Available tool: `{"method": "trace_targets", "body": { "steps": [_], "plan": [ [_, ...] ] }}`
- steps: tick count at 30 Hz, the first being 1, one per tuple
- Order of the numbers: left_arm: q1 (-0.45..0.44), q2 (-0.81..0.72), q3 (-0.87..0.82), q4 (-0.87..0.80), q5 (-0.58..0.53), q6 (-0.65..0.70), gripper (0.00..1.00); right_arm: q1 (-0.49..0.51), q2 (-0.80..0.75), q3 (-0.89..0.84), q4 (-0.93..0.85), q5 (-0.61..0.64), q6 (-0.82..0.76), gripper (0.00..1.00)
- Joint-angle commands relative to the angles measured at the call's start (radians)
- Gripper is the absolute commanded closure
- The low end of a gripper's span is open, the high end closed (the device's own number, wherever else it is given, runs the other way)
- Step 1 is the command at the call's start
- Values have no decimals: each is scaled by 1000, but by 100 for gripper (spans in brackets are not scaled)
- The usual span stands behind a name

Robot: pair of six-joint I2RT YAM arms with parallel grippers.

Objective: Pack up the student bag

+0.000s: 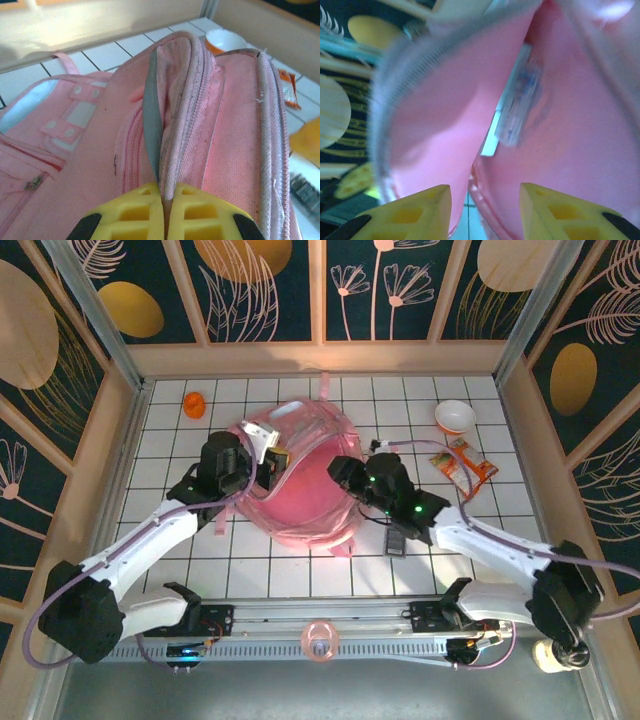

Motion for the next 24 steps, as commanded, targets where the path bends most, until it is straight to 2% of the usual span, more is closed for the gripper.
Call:
{"method": "trace_targets", "body": {
  "steps": [1,5,8,12,15,20,24],
  "plan": [
    [-2,47,-3,-22,93,130,98,-7,-70,-8,-154,185,-85,58],
    [-46,131,-26,-51,206,176,85,-5,-138,-22,-118,210,-146,53],
    [-68,187,-46,-43,245,161,68,-5,-154,-25,-105,215,-195,49],
    [-68,207,-61,17,269,57,35,-4,-155,-5,-110,198,-286,45],
    [-65,183,-79,123,211,-99,21,-4,-176,12,-111,205,-367,43],
    [12,123,-78,177,150,-323,12,-4,-205,47,-98,178,-596,40],
    [117,58,-90,161,133,-462,10,-6,-192,56,-57,53,-879,37]
  ]
}}
